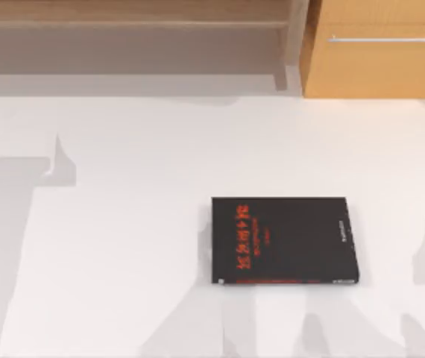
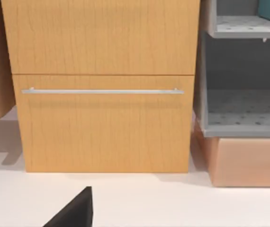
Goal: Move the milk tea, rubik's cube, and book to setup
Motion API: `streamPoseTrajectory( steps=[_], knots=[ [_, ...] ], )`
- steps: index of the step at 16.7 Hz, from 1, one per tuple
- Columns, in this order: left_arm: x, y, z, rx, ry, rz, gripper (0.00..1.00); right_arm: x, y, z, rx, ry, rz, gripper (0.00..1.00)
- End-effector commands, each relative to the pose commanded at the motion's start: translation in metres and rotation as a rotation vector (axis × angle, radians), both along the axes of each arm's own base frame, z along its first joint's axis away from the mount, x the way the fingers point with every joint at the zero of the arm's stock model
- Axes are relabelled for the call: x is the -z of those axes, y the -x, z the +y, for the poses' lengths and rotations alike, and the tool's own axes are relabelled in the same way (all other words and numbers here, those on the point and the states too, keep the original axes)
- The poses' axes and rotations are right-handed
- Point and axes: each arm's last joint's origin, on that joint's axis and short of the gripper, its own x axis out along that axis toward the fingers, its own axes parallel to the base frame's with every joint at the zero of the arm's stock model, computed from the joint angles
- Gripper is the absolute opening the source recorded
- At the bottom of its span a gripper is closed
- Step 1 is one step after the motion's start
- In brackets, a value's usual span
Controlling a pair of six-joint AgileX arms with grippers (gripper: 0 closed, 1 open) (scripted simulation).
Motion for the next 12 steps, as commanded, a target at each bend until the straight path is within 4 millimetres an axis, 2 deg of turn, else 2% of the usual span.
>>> streamPoseTrajectory(
  steps=[3,5,7,9,12],
  knots=[
    [0.059,0.043,-0.006,-0.002,-0.004,0.0,1.0,0.0,0.0,0.0,0.0,0.0,0.0,1.0],
    [0.095,0.06,-0.008,-0.004,-0.005,-0.009,1.0,0.0,0.0,0.0,0.0,0.0,0.0,1.0],
    [0.125,0.067,-0.009,-0.006,-0.004,-0.02,1.0,0.0,0.0,0.0,0.0,0.0,0.0,1.0],
    [0.146,0.07,-0.01,-0.008,-0.003,-0.029,1.0,0.0,0.0,0.0,0.0,0.0,0.0,1.0],
    [0.158,0.071,-0.011,-0.009,-0.001,-0.038,1.0,0.0,0.0,0.0,0.0,0.0,0.0,1.0]
  ],
)
